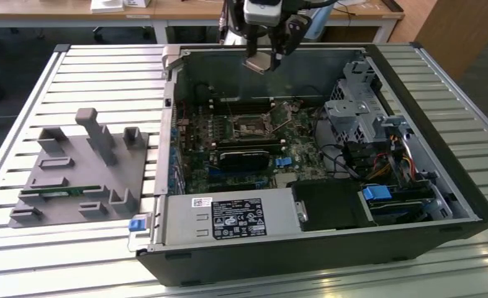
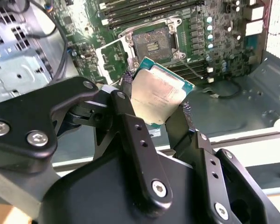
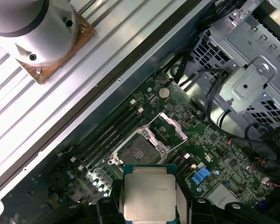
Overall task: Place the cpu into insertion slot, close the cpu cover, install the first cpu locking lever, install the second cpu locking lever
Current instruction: 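Place the cpu into insertion slot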
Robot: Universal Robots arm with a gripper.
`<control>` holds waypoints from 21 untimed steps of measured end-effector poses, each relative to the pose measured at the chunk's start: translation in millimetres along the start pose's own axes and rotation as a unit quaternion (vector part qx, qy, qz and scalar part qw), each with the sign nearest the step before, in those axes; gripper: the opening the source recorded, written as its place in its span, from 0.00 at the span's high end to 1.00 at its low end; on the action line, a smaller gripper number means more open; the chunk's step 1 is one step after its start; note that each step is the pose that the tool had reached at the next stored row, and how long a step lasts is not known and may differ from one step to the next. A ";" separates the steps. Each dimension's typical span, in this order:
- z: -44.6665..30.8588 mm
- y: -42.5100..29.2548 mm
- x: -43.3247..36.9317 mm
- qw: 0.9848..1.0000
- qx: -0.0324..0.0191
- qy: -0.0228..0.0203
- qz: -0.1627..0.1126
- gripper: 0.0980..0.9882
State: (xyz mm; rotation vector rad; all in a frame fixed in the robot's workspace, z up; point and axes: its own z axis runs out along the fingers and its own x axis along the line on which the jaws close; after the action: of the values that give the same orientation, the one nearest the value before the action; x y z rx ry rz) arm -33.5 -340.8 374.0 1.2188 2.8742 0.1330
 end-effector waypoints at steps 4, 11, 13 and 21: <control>0.4 0.0 0.0 0.999 0.000 -0.003 0.034 0.51; 1.0 -0.1 0.0 0.996 -0.001 -0.008 0.086 0.51; 1.1 -0.1 0.0 0.995 -0.001 -0.009 0.101 0.51; 1.7 -0.2 0.0 0.987 -0.002 -0.015 0.157 0.51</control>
State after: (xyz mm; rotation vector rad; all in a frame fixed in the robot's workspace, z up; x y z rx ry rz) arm -33.5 -340.8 372.3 1.6502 2.6336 0.1219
